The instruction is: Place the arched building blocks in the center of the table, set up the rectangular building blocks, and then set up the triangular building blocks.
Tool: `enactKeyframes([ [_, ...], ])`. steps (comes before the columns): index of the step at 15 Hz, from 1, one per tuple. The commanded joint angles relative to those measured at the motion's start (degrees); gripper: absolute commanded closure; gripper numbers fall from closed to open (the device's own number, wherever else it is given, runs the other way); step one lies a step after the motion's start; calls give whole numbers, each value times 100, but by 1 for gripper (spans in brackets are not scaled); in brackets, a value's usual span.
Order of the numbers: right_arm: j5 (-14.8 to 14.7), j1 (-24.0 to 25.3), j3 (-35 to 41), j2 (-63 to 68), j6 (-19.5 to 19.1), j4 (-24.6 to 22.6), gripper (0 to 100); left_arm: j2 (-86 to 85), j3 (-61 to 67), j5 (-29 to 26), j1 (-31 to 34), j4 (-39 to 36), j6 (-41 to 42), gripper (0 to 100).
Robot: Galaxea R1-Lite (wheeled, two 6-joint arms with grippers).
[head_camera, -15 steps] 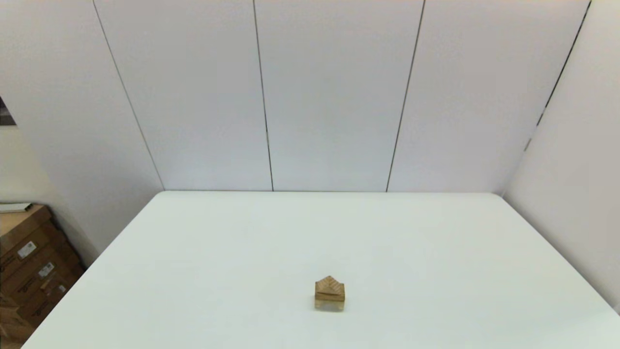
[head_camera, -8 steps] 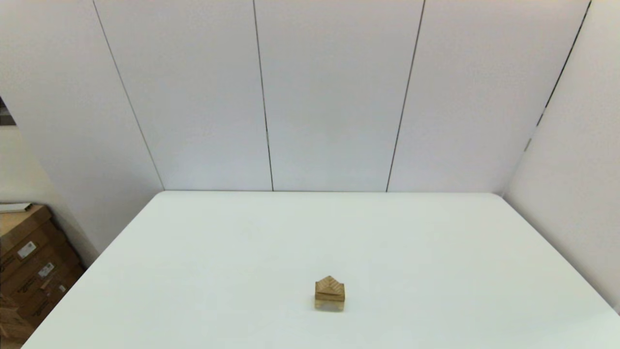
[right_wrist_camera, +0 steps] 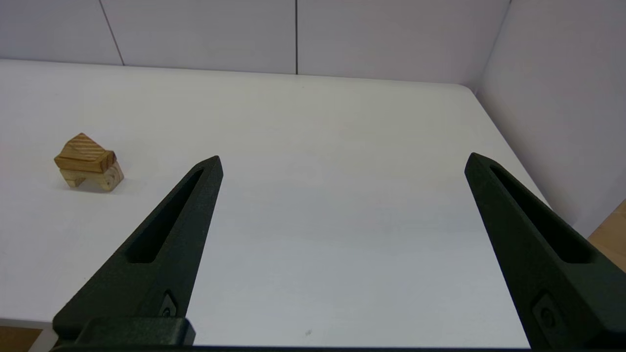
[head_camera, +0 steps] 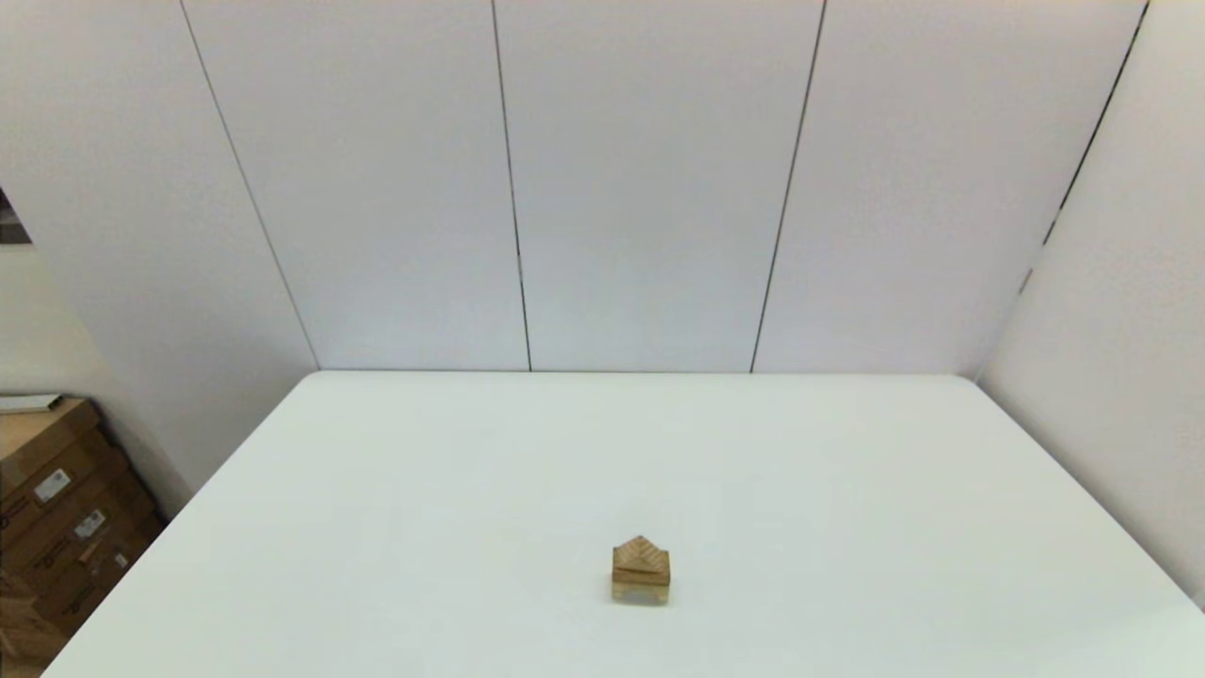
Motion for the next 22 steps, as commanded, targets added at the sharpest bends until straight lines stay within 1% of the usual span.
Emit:
enactKeyframes([
  [1, 5, 6, 9, -1, -3, 0, 0, 7, 0, 2, -2, -13, -172, 0],
  [4, 5, 6, 9, -1, -3, 0, 0, 7, -9, 37, -2, -22, -647, 0],
  [6, 5, 6, 9, -1, -3, 0, 0, 7, -9, 46, -2, -22, -717, 0],
  [16, 5, 6, 9, -1, -3, 0, 0, 7, 0, 28, -2, -13, -700, 0],
  [19, 5, 6, 9, -1, -3, 0, 0, 7, 0, -7, 7, -13, -269, 0],
  [22, 5, -3, 9, -1, -3, 0, 0, 7, 0, -60, 7, -13, -339, 0],
])
